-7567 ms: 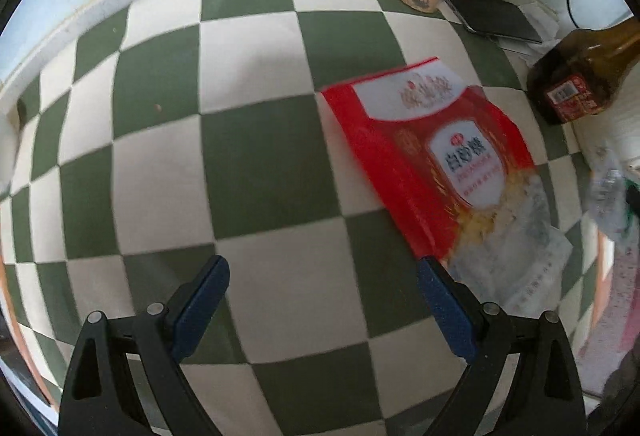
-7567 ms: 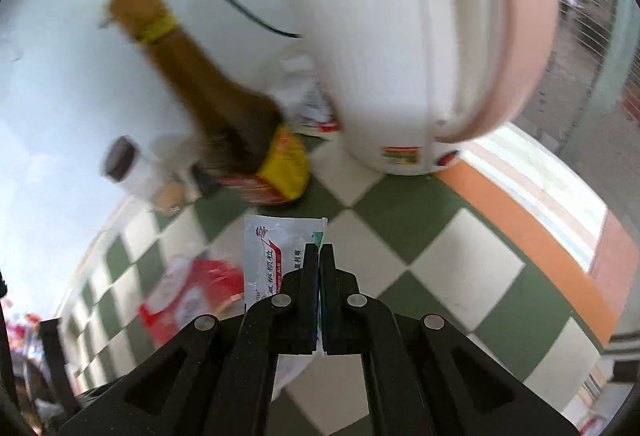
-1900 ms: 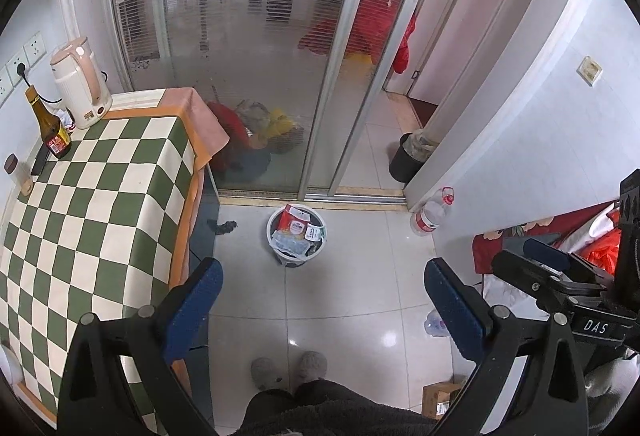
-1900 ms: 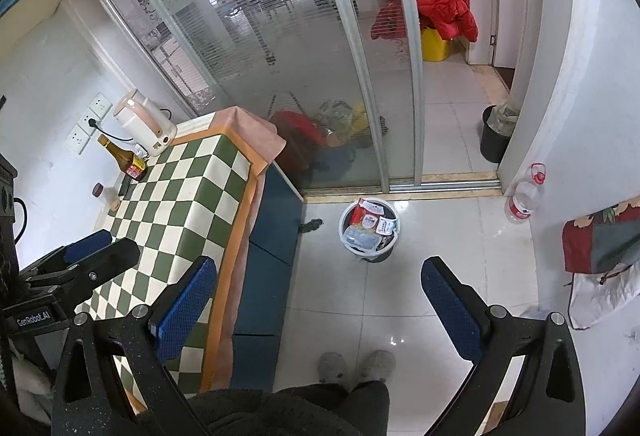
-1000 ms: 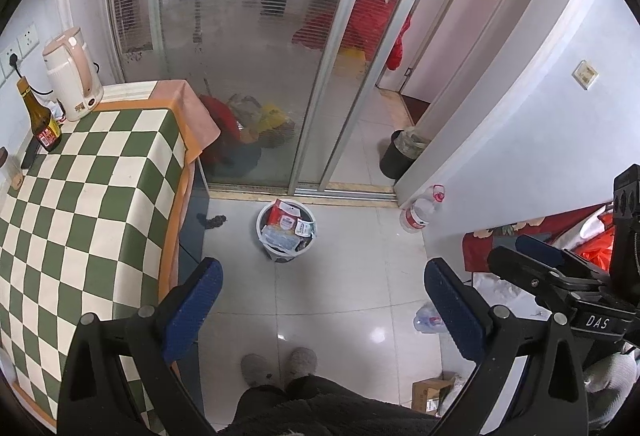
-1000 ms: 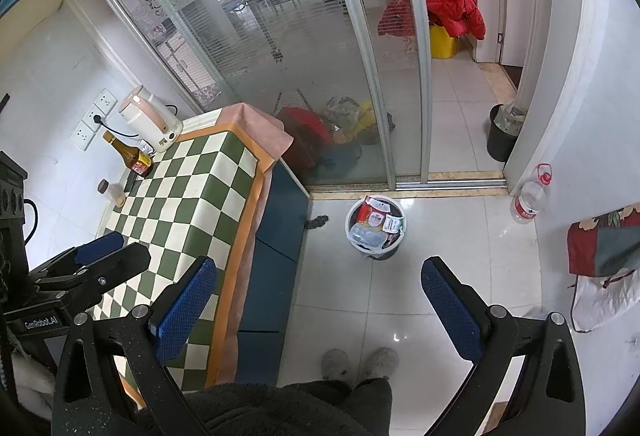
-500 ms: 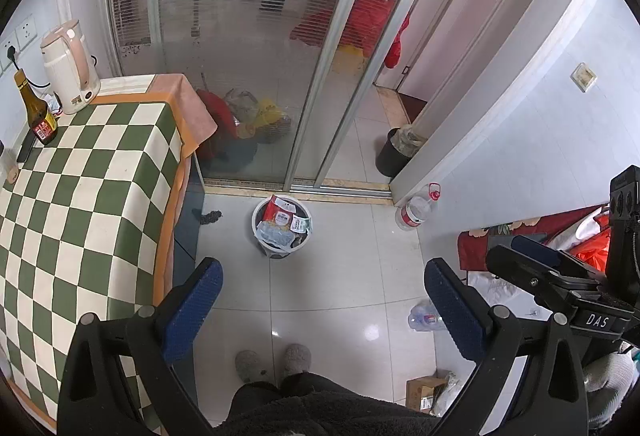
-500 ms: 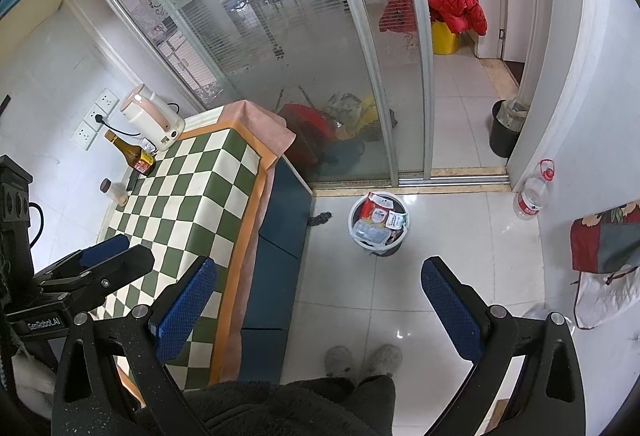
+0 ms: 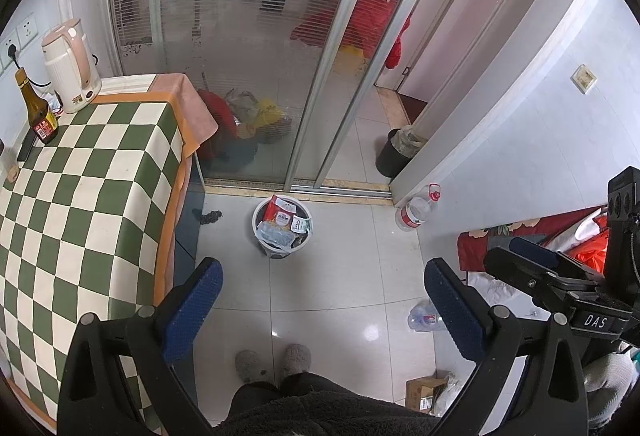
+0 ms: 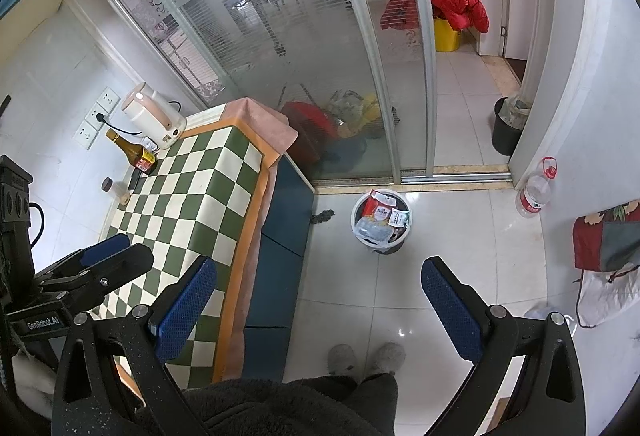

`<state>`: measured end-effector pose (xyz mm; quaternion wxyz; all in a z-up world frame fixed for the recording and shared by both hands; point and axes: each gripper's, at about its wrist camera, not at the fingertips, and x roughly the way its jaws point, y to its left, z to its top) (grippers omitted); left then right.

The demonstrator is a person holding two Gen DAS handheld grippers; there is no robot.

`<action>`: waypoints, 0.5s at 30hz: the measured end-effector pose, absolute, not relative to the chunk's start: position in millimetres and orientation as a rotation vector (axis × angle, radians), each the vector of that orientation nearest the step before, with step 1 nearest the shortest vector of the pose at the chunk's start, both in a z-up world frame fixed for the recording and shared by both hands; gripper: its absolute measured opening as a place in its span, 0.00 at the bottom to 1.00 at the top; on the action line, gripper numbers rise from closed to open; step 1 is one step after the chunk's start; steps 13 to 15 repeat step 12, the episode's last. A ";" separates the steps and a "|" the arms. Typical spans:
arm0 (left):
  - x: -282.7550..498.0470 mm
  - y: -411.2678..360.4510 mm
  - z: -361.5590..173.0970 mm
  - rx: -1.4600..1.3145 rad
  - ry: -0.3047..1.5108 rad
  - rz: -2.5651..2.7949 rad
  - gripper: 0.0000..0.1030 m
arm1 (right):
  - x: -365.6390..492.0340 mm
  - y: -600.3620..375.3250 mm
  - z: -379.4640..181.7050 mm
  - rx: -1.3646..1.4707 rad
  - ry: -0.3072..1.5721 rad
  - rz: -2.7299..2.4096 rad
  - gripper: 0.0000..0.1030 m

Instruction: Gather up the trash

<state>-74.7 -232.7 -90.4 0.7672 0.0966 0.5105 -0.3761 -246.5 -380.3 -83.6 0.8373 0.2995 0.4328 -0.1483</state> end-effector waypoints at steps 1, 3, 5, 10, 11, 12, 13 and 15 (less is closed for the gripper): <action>-74.8 -232.8 -90.6 0.209 1.108 -0.817 1.00 | -246.7 -379.5 -83.8 0.634 0.916 -0.314 1.00; -74.7 -232.7 -90.7 0.209 1.109 -0.817 1.00 | -246.4 -380.4 -83.6 0.635 0.915 -0.315 1.00; -74.7 -233.1 -90.3 0.209 1.110 -0.818 1.00 | -246.1 -381.8 -83.0 0.636 0.916 -0.313 1.00; -75.4 -233.9 -88.3 0.203 1.106 -0.814 1.00 | -246.0 -382.0 -82.9 0.634 0.918 -0.313 1.00; -74.7 -234.5 -88.5 0.200 1.106 -0.814 1.00 | -245.9 -381.9 -82.6 0.636 0.917 -0.314 1.00; -74.6 -234.7 -88.0 0.199 1.105 -0.814 1.00 | -246.0 -381.4 -82.6 0.636 0.917 -0.314 1.00; -74.6 -234.7 -88.0 0.199 1.105 -0.814 1.00 | -246.0 -381.4 -82.6 0.636 0.917 -0.314 1.00; -74.6 -234.7 -88.0 0.199 1.105 -0.814 1.00 | -246.0 -381.4 -82.6 0.636 0.917 -0.314 1.00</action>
